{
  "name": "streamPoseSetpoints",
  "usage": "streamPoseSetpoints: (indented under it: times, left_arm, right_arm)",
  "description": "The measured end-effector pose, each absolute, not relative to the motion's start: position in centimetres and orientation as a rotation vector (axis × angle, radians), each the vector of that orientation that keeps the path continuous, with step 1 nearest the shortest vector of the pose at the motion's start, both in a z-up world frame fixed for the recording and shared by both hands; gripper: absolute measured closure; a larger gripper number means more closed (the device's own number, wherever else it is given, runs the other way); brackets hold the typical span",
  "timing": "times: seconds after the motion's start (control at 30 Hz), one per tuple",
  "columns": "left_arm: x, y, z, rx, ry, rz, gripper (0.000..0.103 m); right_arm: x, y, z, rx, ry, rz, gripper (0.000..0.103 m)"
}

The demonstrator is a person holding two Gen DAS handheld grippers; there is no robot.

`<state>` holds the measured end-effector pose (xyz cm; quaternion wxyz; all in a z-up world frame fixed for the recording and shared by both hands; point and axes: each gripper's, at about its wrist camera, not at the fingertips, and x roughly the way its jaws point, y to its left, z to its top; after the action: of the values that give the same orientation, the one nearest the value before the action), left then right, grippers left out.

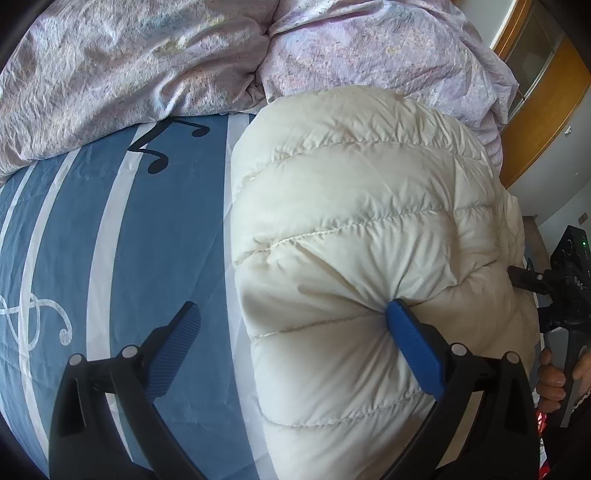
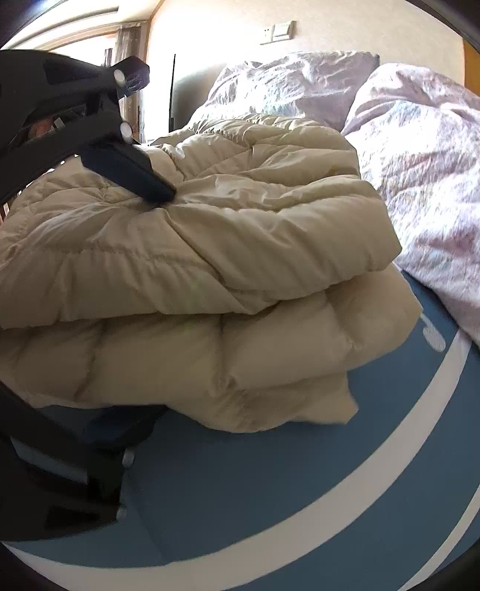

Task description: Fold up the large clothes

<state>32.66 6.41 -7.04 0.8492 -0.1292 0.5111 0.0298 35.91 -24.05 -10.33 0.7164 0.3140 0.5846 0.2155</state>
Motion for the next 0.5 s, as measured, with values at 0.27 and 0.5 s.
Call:
streamPoseSetpoints:
  times: [0.27, 0.5]
  left_arm:
    - [32.9, 7.1, -5.9, -0.301, 1.061, 0.042, 0.003]
    - [33.5, 8.0, -6.0, -0.388, 1.082, 0.018, 0.003]
  right_arm:
    - [37.0, -23.0, -9.2, 0.718, 1.232, 0.475, 0.074]
    - [37.1, -23.2, -8.8, 0.721, 1.23, 0.466, 0.077]
